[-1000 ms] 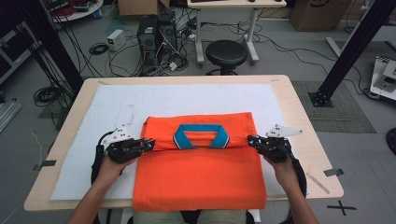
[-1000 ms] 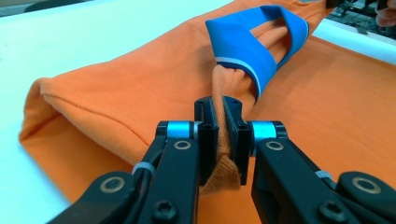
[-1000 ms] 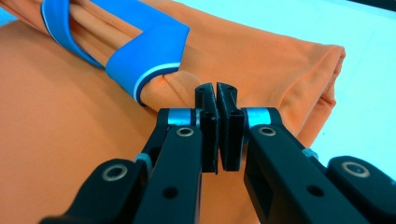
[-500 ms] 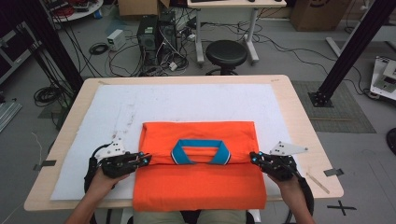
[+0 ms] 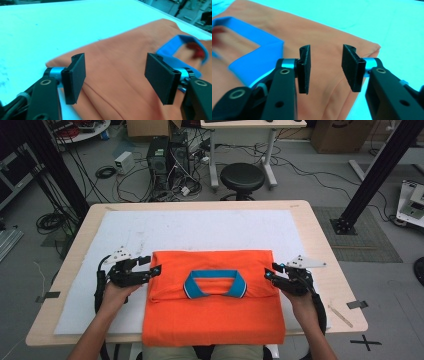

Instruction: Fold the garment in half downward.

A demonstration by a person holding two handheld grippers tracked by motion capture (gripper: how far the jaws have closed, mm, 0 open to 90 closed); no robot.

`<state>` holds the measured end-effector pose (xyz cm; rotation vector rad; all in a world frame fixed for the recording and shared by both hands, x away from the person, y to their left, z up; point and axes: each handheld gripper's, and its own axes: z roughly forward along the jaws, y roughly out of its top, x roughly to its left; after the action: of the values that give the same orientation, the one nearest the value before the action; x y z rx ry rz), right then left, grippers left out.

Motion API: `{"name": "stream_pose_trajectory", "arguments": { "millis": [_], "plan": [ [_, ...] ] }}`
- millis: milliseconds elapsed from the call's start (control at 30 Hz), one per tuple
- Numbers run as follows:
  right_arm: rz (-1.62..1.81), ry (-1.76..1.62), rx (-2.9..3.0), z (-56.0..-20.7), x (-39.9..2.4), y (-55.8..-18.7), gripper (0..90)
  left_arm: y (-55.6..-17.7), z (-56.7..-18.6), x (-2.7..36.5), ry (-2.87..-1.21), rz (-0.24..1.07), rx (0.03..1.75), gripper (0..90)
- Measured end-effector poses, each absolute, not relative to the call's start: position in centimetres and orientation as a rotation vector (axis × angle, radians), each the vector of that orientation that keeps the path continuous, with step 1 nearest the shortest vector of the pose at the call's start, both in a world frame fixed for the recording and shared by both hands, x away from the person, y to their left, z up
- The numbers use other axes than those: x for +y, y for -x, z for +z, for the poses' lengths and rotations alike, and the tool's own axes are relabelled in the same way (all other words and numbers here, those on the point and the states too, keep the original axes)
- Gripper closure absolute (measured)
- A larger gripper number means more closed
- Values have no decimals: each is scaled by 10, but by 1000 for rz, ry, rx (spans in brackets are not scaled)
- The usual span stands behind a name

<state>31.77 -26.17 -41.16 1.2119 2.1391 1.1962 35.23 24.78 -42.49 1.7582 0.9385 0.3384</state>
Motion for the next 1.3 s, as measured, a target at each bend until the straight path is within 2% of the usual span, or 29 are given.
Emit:
{"name": "stream_pose_trajectory", "arguments": {
  "millis": [167, 433, 900, 1200, 1267, 1300],
  "plan": [
    [1155, -1247, 2140, -417, -259, -339, 588, -370, -428, 246, -1770, 358, 971, 316],
    [1108, -1317, 2133, -425, -258, -361, 532, -388, -438, 245, -1810, 344, 1066, 303],
    [974, -1455, 2128, -442, -265, -384, 416, -397, -455, 238, -1938, 402, 1167, 297],
    [926, -1499, 2148, -451, -264, -391, 386, -395, -455, 232, -1990, 435, 1157, 420],
    [912, -1482, 2149, -451, -263, -391, 404, -394, -455, 232, -1984, 433, 1153, 488],
    [912, -1475, 2157, -450, -262, -390, 456, -393, -455, 231, -1977, 427, 1149, 529]
  ]
}}
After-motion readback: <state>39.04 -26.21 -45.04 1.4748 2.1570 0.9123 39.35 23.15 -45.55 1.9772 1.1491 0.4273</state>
